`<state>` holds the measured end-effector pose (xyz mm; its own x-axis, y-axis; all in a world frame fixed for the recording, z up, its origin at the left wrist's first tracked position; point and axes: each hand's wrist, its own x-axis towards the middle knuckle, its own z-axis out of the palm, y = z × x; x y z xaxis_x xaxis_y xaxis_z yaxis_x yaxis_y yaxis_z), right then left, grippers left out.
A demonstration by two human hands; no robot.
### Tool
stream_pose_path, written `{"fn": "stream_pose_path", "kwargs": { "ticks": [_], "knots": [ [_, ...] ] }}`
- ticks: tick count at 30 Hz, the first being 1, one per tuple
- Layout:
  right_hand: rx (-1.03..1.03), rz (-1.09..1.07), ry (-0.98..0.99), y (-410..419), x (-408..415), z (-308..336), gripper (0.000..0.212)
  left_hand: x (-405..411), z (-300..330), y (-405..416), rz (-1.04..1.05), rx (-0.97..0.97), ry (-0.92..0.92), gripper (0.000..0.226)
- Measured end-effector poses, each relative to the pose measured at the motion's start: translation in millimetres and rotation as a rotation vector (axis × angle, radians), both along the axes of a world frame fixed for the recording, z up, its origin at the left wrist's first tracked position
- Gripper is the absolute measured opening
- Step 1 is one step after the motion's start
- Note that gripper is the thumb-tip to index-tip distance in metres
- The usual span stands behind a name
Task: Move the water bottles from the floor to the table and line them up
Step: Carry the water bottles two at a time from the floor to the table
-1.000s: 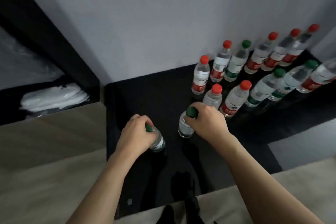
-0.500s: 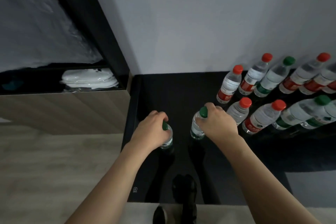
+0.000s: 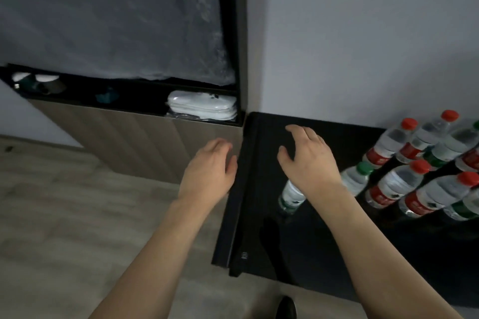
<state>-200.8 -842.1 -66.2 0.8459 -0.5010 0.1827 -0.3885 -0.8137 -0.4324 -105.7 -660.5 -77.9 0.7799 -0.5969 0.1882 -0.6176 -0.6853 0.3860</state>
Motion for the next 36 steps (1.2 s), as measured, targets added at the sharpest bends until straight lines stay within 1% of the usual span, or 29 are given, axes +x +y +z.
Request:
{"fn": "stream_pose_path", "kwargs": {
  "ticks": [3, 10, 17, 21, 25, 29, 33, 36],
  "knots": [
    [-0.003, 0.099, 0.005, 56, 28, 6, 0.051, 14, 10, 64, 0.116, -0.041, -0.041, 0.029],
    [-0.003, 0.35, 0.045, 206, 88, 8, 0.051, 38, 16, 234, 0.414, -0.082, -0.023, 0.031],
    [0.012, 0.597, 0.053, 368, 135, 8, 0.051, 25, 11, 402, 0.707, -0.065, -0.028, 0.036],
    [0.02, 0.754, 0.057, 452, 152, 9, 0.05, 6, 14, 483, 0.861, -0.04, -0.04, 0.036],
    [0.012, 0.897, 0.085, 522, 168, 10, 0.052, -4, 16, 545, 1.011, -0.022, -0.046, 0.036],
    [-0.006, 1.009, 0.102, 578, 194, 4, 0.052, 2, 9, 588, 1.135, -0.033, -0.018, 0.036],
    [0.016, 1.09, 0.129, 627, 235, -10, 0.052, 31, -2, 627, 1.173, -0.013, 0.02, 0.038],
    [0.058, 1.124, 0.12, 664, 279, -21, 0.052, 71, -7, 662, 1.214, 0.01, 0.01, 0.037]
  ]
}}
